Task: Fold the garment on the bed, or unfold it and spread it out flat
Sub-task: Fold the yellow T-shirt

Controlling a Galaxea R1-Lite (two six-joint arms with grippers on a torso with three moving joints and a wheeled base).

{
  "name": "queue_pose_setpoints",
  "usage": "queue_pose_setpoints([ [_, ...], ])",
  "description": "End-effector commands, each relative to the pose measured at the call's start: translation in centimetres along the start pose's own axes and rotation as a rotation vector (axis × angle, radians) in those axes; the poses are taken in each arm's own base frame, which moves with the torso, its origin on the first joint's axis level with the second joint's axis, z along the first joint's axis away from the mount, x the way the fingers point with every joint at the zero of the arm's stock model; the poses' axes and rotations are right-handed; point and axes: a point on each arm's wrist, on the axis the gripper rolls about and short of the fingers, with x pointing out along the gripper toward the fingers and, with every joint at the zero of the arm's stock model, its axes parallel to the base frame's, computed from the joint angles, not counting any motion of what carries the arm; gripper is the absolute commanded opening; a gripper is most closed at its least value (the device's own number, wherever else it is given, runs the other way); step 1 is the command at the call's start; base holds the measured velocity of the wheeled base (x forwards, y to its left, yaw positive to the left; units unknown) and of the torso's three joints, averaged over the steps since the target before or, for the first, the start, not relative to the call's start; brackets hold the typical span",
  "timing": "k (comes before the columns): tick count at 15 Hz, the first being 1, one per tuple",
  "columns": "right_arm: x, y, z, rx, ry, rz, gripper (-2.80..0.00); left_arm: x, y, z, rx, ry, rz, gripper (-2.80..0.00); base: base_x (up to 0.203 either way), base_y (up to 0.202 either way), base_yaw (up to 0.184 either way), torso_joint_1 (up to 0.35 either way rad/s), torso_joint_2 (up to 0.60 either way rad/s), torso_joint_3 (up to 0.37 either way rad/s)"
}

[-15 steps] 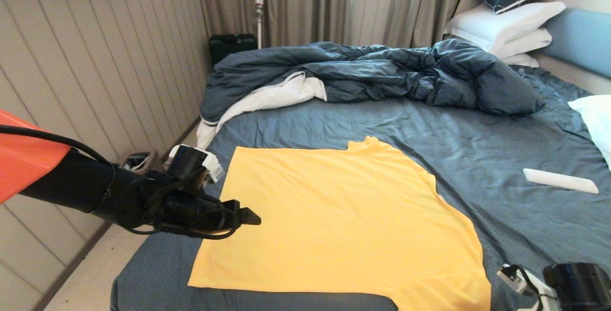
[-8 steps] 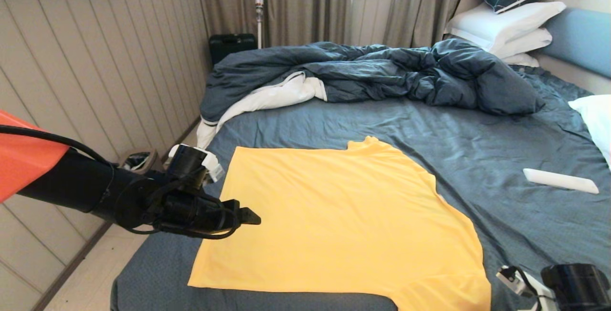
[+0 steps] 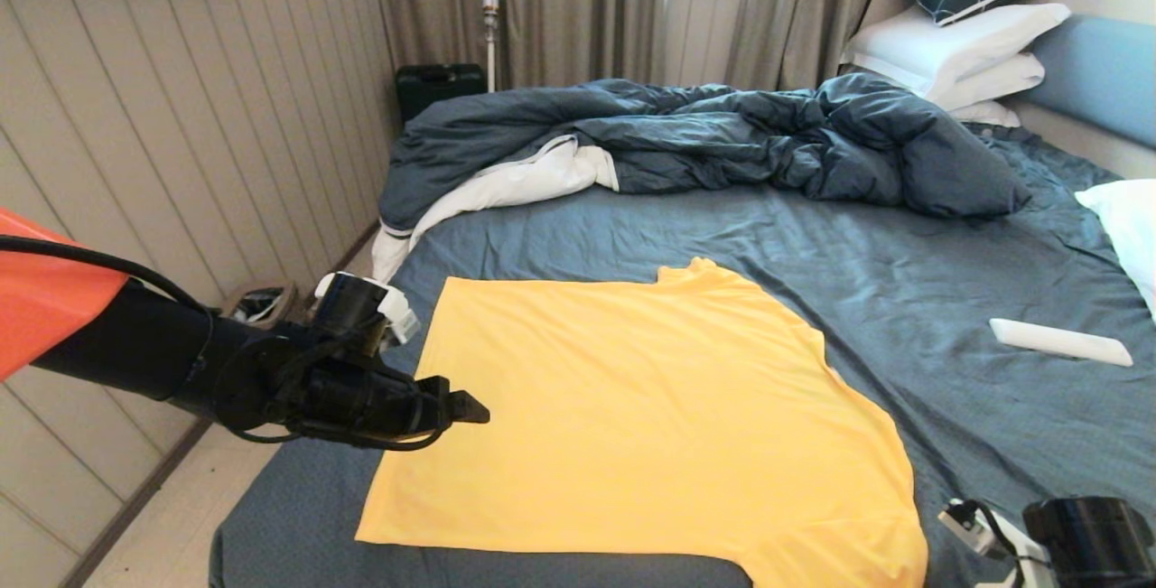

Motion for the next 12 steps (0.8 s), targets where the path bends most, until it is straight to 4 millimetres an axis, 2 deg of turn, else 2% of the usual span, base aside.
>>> queue_pose_setpoints([
  [1, -0.4, 0.3, 0.2, -0.019, -0.033, 0.005, -2.8, 0.0, 0.1, 0.0, -0.004, 0.0, 0.0, 0.0, 0.0, 0.0, 0.0, 0.0, 0.0, 0.0],
  [5, -2.2, 1.4, 0.9, -0.086, -0.158, 0.013, -2.8, 0.6, 0.4, -0.1, -0.009, 0.014, 0.011, 0.0, 0.0, 0.0, 0.0, 0.0, 0.0, 0.0],
  [7, -2.7, 1.7, 0.9, -0.069, -0.189, 0.016, -2.8, 0.9, 1.3, 0.0, -0.024, 0.019, 0.029, 0.0, 0.0, 0.0, 0.0, 0.0, 0.0, 0.0],
  [10, -2.7, 1.7, 1.3, -0.072, -0.198, 0.018, -2.8, 0.4, 3.3, 0.1, -0.074, 0.017, 0.062, 0.0, 0.0, 0.0, 0.0, 0.0, 0.0, 0.0],
  [12, -2.8, 1.6, 1.3, -0.065, -0.204, 0.016, -2.8, -0.5, 3.8, -0.3, -0.09, 0.005, 0.069, 0.0, 0.0, 0.0, 0.0, 0.0, 0.0, 0.0],
])
